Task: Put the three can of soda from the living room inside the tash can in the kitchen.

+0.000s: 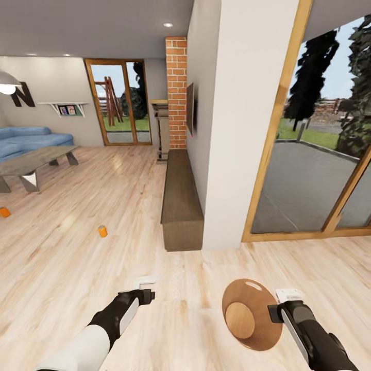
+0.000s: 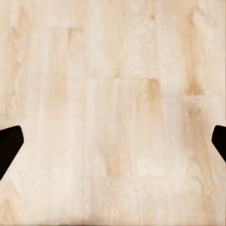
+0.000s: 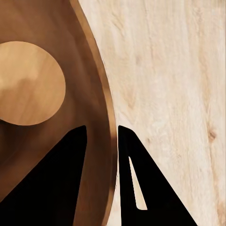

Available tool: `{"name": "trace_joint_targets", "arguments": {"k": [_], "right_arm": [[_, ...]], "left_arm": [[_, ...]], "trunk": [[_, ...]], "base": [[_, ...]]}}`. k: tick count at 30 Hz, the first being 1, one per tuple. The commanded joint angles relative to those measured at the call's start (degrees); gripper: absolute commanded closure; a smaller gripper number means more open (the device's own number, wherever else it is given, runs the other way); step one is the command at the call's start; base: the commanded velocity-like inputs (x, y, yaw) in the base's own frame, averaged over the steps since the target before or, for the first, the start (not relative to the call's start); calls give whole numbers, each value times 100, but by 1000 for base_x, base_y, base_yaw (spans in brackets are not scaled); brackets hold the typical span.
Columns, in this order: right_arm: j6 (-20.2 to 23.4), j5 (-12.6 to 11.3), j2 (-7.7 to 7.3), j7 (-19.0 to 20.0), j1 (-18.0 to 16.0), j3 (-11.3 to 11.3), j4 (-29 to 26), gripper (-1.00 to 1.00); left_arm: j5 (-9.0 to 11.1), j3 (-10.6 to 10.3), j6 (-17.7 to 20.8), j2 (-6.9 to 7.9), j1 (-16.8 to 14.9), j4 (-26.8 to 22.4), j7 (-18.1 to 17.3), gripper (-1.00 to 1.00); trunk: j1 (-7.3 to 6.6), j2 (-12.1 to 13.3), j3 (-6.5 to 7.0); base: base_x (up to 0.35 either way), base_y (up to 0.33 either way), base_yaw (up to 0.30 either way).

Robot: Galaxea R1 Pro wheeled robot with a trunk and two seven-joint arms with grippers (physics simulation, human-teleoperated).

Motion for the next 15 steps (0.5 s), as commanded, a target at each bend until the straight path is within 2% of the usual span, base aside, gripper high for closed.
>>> {"name": "trace_joint_targets", "arguments": {"k": [1, 15], "right_arm": [[-4, -26, 0, 1, -2, 1, -1, 100], [-9, -26, 0, -3, -2, 1, 9, 100]], "left_arm": [[-1, 0, 0, 0, 0, 0, 0, -100], [-4, -8, 0, 0, 1, 0, 0, -100]], "trunk": [[0, 0, 1], [0, 0, 1]], "base": [[0, 0, 287], [0, 0, 287]]}}
